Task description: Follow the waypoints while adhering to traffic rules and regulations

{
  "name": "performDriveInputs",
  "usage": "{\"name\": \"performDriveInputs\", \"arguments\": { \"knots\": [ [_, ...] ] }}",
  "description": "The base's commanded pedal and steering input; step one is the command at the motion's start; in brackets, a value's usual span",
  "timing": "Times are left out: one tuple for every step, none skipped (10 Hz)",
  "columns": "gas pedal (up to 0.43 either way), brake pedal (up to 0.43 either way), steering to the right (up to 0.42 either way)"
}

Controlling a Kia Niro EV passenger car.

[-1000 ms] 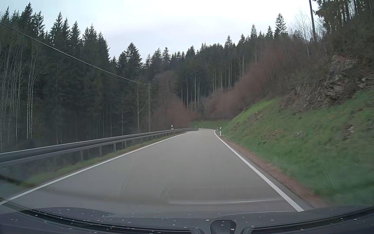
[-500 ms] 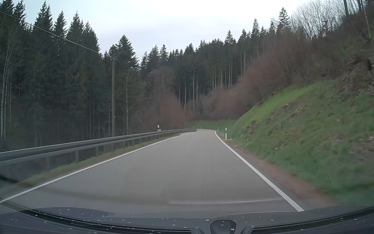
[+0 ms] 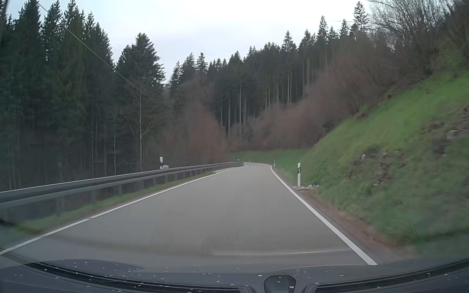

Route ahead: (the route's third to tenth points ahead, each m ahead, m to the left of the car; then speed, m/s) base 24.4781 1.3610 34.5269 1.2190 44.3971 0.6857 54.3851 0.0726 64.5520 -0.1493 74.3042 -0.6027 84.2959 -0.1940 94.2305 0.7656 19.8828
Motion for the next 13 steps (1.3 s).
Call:
{"name": "performDriveInputs", "arguments": {
  "knots": [
    [0.0, 0.244, 0.008],
    [0.0, 0.244, 0.008],
    [0.0, 0.25, 0.008],
    [0.0, 0.25, 0.008],
    [0.0, 0.256, 0.007],
    [0.0, 0.25, 0.007],
    [0.0, 0.256, 0.008],
    [0.0, 0.256, 0.008],
    [0.0, 0.256, 0.008],
    [0.0, 0.25, 0.008],
    [0.0, 0.25, 0.008],
    [0.0, 0.25, 0.008],
    [0.0, 0.25, 0.009]
  ]
}}
